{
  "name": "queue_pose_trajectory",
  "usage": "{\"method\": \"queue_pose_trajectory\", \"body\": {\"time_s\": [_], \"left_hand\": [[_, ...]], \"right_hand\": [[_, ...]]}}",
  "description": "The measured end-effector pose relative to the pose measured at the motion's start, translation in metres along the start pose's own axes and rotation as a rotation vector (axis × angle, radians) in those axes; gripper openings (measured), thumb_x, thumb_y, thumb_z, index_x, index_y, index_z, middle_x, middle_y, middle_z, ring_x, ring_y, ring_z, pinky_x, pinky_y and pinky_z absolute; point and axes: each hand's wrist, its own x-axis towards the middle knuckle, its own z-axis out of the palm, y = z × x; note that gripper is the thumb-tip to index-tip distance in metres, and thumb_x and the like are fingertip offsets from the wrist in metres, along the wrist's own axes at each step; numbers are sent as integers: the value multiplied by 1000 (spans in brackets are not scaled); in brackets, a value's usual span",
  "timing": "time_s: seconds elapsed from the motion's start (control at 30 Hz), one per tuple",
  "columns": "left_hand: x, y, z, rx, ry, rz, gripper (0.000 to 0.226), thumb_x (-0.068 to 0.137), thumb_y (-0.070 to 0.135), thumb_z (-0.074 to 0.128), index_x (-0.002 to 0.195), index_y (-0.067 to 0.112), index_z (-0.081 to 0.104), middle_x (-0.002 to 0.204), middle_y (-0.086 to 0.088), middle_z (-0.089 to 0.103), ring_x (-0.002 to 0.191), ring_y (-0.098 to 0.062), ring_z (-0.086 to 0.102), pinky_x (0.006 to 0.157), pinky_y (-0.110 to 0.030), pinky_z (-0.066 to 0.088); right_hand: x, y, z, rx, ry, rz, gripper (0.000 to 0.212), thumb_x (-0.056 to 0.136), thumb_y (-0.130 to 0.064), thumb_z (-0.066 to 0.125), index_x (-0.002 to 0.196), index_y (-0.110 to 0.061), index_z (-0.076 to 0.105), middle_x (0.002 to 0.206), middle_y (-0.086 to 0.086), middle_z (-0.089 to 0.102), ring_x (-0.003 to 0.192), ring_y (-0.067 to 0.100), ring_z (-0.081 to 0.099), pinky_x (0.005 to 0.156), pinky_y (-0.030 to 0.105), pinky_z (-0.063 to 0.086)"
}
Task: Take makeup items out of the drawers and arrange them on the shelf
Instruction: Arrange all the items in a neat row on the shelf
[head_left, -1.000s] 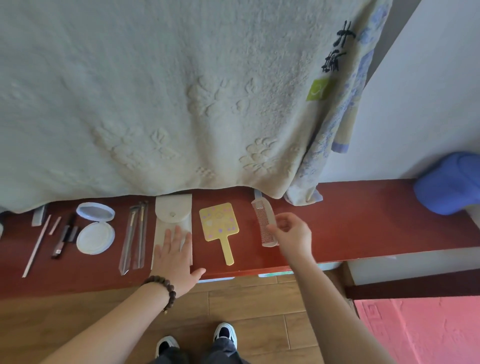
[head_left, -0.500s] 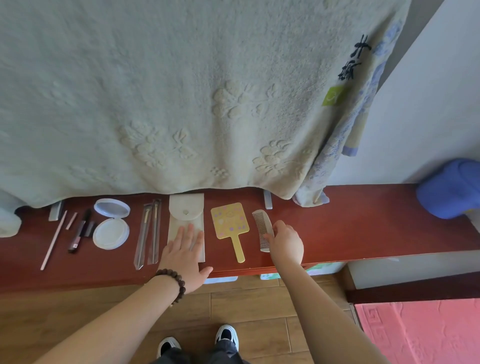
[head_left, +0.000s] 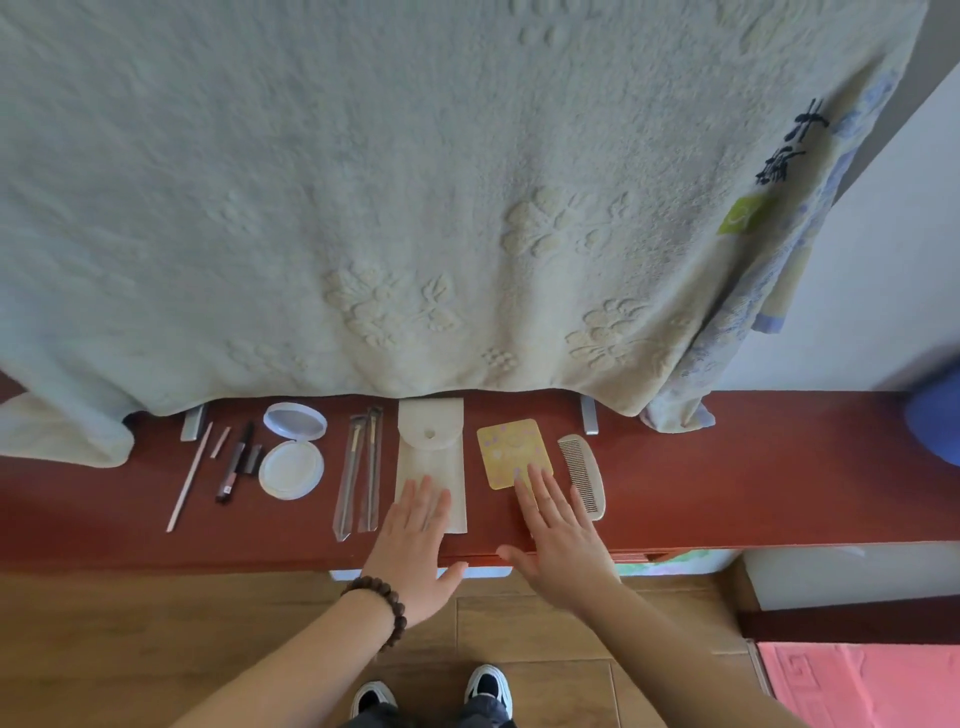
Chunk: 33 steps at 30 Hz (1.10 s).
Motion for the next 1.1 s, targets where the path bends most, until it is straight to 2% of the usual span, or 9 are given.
{"method": "queue_pose_trajectory", "body": {"time_s": [0.07, 0.1, 0.17, 0.27, 0.37, 0.7, 0.77, 0.87, 1.1], "left_hand": [[-1, -5, 2, 5, 0, 20, 83, 95, 52, 36, 149, 18, -18, 153, -6, -32, 140, -23, -30, 116, -35, -10], [0, -7, 1, 6, -6, 27, 83, 95, 52, 36, 148, 19, -19, 153, -5, -33, 140, -23, -30, 117, -35, -9], [0, -9, 0, 10, -27, 41, 83, 96, 51, 36, 148, 20, -20, 150, -3, -37, 140, -22, -30, 116, -35, -10], [0, -12, -1, 28, -31, 63, 82, 96, 50, 37, 148, 20, -20, 146, -1, -39, 137, -21, -32, 112, -33, -12], [1, -14, 1, 44, -23, 73, 81, 96, 50, 37, 149, 21, -17, 147, -1, -38, 140, -22, -29, 111, -32, -12], [-6, -20, 1, 67, -77, 111, 81, 97, 48, 37, 146, 22, -22, 150, 2, -35, 141, -21, -29, 118, -36, -7], [-7, -22, 1, 71, -84, 112, 80, 97, 47, 37, 147, 22, -20, 152, 1, -33, 141, -22, -28, 115, -35, -8], [-9, -21, 2, 86, -78, 111, 79, 98, 46, 38, 148, 22, -18, 153, 1, -31, 141, -21, -27, 112, -33, -9], [-11, -15, -2, 76, -86, 90, 78, 98, 44, 39, 149, 20, -16, 149, 2, -33, 142, -22, -26, 111, -34, -10]], "right_hand": [[-1, -11, 10, -7, -69, 91, 81, 92, -70, 15, 144, -11, 34, 155, 5, 29, 142, 19, 27, 111, 38, 8], [0, -15, 13, 7, -71, 131, 80, 93, -68, 16, 141, -8, 40, 151, 5, 36, 139, 19, 34, 109, 40, 11], [2, -23, 17, 42, -77, 167, 87, 90, -71, 5, 145, -7, 26, 156, 6, 23, 144, 21, 22, 112, 40, 5], [8, -39, 18, 91, -40, 170, 98, 69, -76, -29, 144, -13, -18, 153, 0, -22, 143, 17, -22, 115, 41, -15], [18, -55, 14, 119, -57, 217, 101, 58, -74, -38, 139, -15, -26, 150, 0, -31, 136, 13, -31, 116, 40, -15], [24, -45, -1, 208, -33, 264, 99, 68, -74, -22, 149, -19, -13, 154, -5, -24, 137, 8, -27, 118, 39, -11], [17, -18, -8, 207, 47, 316, 85, 81, -72, -7, 150, -21, -10, 153, -7, -24, 141, 10, -23, 118, 38, -10], [2, 22, -10, 185, 25, 405, 71, 95, -59, 12, 150, -21, -12, 156, -4, -21, 143, 11, -21, 119, 37, -10], [8, 20, -1, 176, -80, 481, 77, 93, -62, 9, 151, -14, -10, 159, 3, -17, 147, 15, -13, 120, 40, -6]]}}
